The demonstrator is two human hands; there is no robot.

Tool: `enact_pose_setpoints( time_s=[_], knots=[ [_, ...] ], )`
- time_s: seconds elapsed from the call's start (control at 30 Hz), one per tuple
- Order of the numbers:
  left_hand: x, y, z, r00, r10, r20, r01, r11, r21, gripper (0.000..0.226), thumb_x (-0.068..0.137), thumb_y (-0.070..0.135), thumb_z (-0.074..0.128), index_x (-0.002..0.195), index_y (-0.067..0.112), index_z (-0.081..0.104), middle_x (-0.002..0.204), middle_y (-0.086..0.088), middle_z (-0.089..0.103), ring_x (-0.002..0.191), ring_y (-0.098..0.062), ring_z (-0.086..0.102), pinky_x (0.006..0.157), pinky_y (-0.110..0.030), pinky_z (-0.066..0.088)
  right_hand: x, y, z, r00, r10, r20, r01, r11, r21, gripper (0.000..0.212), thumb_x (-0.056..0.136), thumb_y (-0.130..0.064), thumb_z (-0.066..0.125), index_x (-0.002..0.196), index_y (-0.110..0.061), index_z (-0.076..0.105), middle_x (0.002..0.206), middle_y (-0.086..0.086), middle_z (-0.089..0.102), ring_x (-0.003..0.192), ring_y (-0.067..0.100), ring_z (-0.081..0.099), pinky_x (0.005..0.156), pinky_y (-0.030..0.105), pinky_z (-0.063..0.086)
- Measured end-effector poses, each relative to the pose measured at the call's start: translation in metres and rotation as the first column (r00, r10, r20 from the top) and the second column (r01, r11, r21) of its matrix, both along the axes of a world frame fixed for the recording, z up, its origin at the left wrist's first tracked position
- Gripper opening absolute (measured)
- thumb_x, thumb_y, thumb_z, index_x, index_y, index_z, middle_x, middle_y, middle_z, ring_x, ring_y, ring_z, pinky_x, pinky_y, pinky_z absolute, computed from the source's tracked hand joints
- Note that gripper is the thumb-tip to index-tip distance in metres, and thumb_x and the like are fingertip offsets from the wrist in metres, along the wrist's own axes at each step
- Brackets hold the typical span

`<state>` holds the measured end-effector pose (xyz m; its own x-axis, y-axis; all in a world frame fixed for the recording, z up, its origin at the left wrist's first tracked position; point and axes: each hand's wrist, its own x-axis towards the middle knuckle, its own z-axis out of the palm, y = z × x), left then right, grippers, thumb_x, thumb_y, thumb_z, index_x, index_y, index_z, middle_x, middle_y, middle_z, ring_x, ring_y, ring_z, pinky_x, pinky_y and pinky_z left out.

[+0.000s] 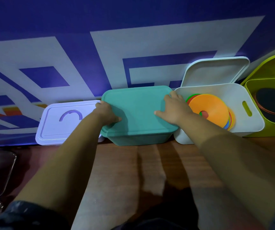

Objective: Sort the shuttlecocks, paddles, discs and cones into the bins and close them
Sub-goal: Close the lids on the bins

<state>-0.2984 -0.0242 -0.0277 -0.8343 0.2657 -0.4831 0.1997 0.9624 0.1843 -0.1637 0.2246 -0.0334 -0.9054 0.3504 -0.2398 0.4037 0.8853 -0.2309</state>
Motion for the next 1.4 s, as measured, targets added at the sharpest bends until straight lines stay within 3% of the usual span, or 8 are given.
enact_pose_setpoints(
  time_s=[0.13, 0.33, 0.57, 0.77, 0.9, 1.07, 1.3, 1.4],
  knots=[
    [-0.004, -0.004, -0.008, 1.000, 0.027, 0.006, -0.027, 0.999, 0.017, 0.118, 0.080, 0.055, 0.085, 0.160, -0.001, 0.017, 0.152, -0.024, 0.032, 0.139, -0.038, 0.041, 0.115, -0.049, 0.042, -0.003, -0.003, 0.000, 1.000, 0.005, -0.012, -0.005, 0.999, 0.037, 0.080, 0.089, -0.072, 0.064, 0.140, -0.011, 0.050, 0.161, 0.014, 0.034, 0.145, 0.037, 0.034, 0.116, 0.048, 0.038],
    [-0.009, -0.010, -0.015, 0.998, 0.060, 0.025, -0.061, 0.997, 0.039, 0.128, 0.077, 0.055, 0.087, 0.163, 0.002, 0.008, 0.156, -0.023, 0.029, 0.142, -0.043, 0.040, 0.116, -0.054, 0.042, 0.004, -0.007, -0.008, 0.996, 0.005, -0.091, 0.003, 0.996, 0.087, 0.077, 0.089, -0.074, 0.061, 0.136, -0.014, 0.054, 0.144, 0.009, 0.045, 0.133, 0.032, 0.043, 0.109, 0.046, 0.044],
    [-0.010, 0.005, -0.002, 0.999, -0.035, -0.007, 0.035, 0.997, -0.070, 0.110, 0.086, 0.061, 0.076, 0.159, -0.003, 0.023, 0.153, -0.025, 0.036, 0.141, -0.038, 0.039, 0.116, -0.044, 0.037, -0.010, 0.006, 0.006, 0.999, 0.013, 0.037, -0.014, 1.000, 0.028, 0.099, 0.078, -0.083, 0.066, 0.149, -0.016, 0.047, 0.171, 0.012, 0.021, 0.153, 0.036, 0.024, 0.119, 0.049, 0.036],
    [-0.025, -0.009, -0.012, 0.989, 0.075, 0.130, -0.076, 0.997, 0.007, 0.146, 0.071, 0.053, 0.092, 0.164, 0.011, -0.012, 0.167, -0.019, 0.024, 0.150, -0.040, 0.034, 0.122, -0.052, 0.034, -0.021, 0.010, 0.008, 0.998, 0.022, 0.067, -0.023, 1.000, 0.019, 0.099, 0.076, -0.083, 0.068, 0.147, -0.016, 0.051, 0.161, 0.010, 0.034, 0.145, 0.035, 0.031, 0.115, 0.048, 0.038],
    [-0.023, -0.014, -0.012, 0.985, 0.064, 0.160, -0.070, 0.997, 0.034, 0.145, 0.073, 0.053, 0.091, 0.163, 0.019, -0.018, 0.165, -0.018, 0.032, 0.148, -0.041, 0.038, 0.121, -0.055, 0.036, -0.019, 0.009, 0.008, 0.992, 0.053, 0.114, -0.064, 0.994, 0.091, 0.111, 0.083, -0.088, 0.056, 0.162, -0.013, 0.034, 0.173, 0.011, 0.017, 0.156, 0.038, 0.020, 0.122, 0.050, 0.032],
    [-0.018, -0.017, -0.013, 0.977, 0.091, 0.191, -0.109, 0.990, 0.087, 0.145, 0.079, 0.045, 0.089, 0.160, 0.023, -0.028, 0.166, -0.017, 0.032, 0.148, -0.041, 0.037, 0.121, -0.054, 0.034, -0.006, 0.005, -0.003, 0.995, 0.047, 0.088, -0.055, 0.994, 0.092, 0.107, 0.092, -0.086, 0.038, 0.169, -0.017, 0.010, 0.177, 0.009, -0.003, 0.163, 0.034, 0.006, 0.130, 0.048, 0.018],
    [-0.001, -0.019, -0.010, 0.987, 0.121, 0.107, -0.121, 0.993, -0.003, 0.132, 0.083, 0.046, 0.086, 0.165, 0.017, -0.013, 0.164, -0.023, 0.029, 0.147, -0.044, 0.038, 0.118, -0.054, 0.036, 0.001, -0.007, -0.014, 0.995, 0.066, 0.077, -0.070, 0.996, 0.061, 0.105, 0.097, -0.080, 0.036, 0.169, -0.011, 0.003, 0.176, 0.016, -0.011, 0.163, 0.035, -0.003, 0.133, 0.047, 0.010],
    [0.018, -0.007, -0.006, 0.994, 0.100, -0.046, -0.104, 0.990, -0.093, 0.103, 0.088, 0.044, 0.079, 0.162, 0.009, 0.017, 0.155, -0.024, 0.032, 0.141, -0.045, 0.039, 0.115, -0.055, 0.041, 0.001, -0.006, -0.009, 0.998, 0.041, 0.043, -0.042, 0.999, 0.007, 0.105, 0.095, -0.079, 0.047, 0.168, -0.012, 0.013, 0.177, 0.014, -0.004, 0.163, 0.036, 0.004, 0.132, 0.048, 0.016]
  ],
)
